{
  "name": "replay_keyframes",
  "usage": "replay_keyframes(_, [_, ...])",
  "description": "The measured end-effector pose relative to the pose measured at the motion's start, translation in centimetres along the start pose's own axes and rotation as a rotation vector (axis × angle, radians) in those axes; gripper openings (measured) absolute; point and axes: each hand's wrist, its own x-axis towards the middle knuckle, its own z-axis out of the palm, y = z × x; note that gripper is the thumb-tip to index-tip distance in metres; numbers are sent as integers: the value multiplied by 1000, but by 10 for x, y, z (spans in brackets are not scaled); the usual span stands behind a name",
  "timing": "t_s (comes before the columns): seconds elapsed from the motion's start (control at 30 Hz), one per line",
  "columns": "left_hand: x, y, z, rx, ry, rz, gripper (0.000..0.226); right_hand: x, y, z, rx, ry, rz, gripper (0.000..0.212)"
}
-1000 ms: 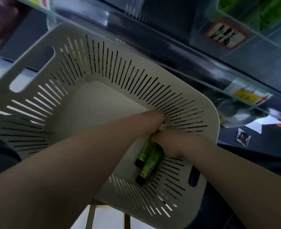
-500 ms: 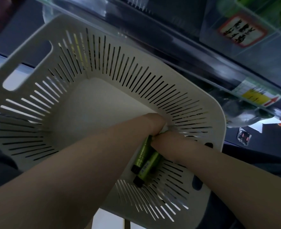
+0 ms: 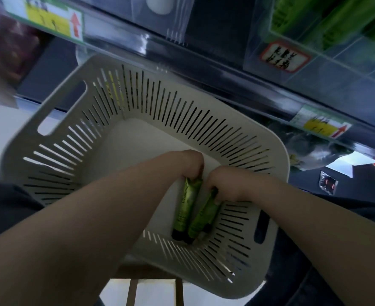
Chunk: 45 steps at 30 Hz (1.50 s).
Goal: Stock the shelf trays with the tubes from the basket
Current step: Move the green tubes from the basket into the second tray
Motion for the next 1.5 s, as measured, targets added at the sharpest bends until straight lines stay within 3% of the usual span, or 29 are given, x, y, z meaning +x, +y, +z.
replay_keyframes(0.17, [-24,3,-8,-193,57,-25,30,-22,-7,-10,124,124,-25,18])
replay_keyframes(0.27, [-41,9,-14,-258,91,-35,29,-38,-11,-14,194,219,-11,23])
replay_keyframes(0.6, [-108,29,-34,74,349,6,28,-88,-15,-24,216,549,68,11])
replay_keyframes(0.77, [-150,41,-56,98,466,15,27,-120,-14,-30,244,663,74,22])
replay_keyframes(1.03, [-200,78,-93,166,667,24,23,-176,-10,-39,316,881,69,20])
replay_keyframes(1.5, [-239,158,-149,234,866,54,24,-274,27,-49,282,1203,83,20])
